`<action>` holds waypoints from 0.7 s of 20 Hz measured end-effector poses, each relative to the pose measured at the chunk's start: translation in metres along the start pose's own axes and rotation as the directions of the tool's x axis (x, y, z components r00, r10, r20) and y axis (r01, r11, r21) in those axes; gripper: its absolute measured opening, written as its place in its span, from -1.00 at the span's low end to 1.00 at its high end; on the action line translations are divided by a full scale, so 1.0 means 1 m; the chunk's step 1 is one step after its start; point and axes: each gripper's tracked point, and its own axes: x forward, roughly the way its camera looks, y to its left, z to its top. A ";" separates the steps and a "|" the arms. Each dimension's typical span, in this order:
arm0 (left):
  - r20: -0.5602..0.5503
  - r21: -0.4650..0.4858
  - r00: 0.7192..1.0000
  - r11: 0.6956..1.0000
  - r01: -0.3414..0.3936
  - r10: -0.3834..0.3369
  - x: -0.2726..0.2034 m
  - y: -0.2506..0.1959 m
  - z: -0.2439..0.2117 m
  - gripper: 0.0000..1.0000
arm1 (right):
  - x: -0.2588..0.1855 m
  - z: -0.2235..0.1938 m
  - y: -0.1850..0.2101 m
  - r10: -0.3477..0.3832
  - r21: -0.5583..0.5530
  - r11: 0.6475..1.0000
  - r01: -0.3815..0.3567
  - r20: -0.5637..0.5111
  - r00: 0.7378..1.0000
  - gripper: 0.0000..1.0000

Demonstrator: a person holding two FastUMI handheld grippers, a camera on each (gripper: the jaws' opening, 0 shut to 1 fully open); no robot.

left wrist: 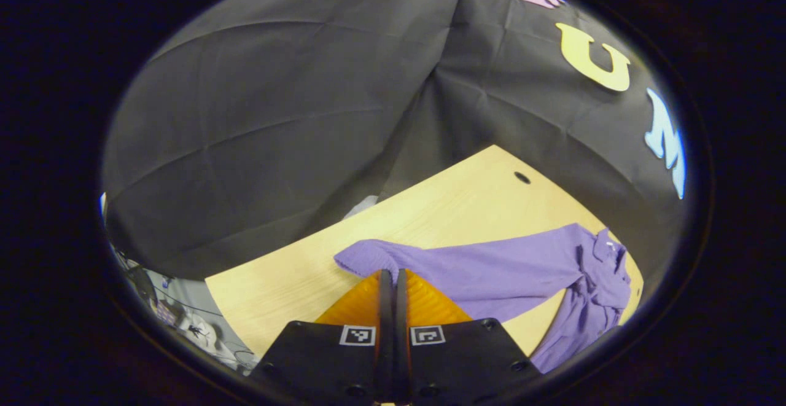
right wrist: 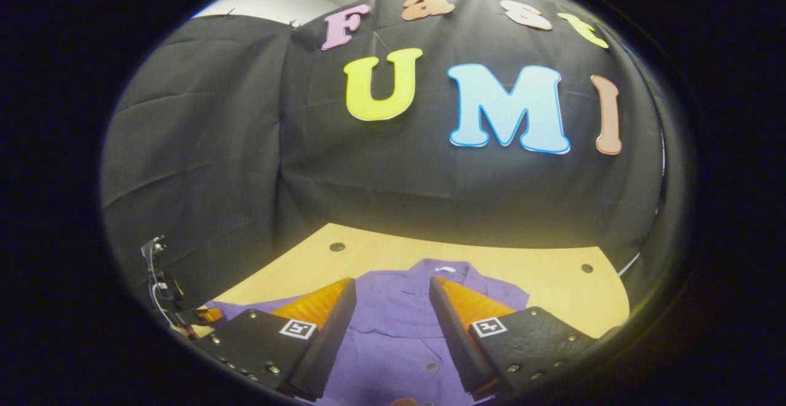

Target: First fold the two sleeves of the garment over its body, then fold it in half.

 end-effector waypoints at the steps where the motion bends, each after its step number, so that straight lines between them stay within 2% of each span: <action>1: 0.006 -0.001 1.000 1.000 0.019 -0.019 -0.003 -0.008 0.006 -0.87 | -0.001 0.001 -0.007 -0.009 0.003 1.000 0.009 0.004 1.000 0.53; 7: 0.027 -0.075 0.980 0.978 0.197 -0.196 -0.024 -0.096 0.034 -0.87 | -0.012 -0.002 -0.042 -0.057 0.052 0.997 0.056 0.011 0.998 0.53; 14: 0.035 -0.005 0.947 0.947 0.321 -0.320 -0.041 -0.189 0.043 -0.87 | -0.020 -0.007 -0.085 -0.108 0.086 0.990 0.107 0.009 0.994 0.53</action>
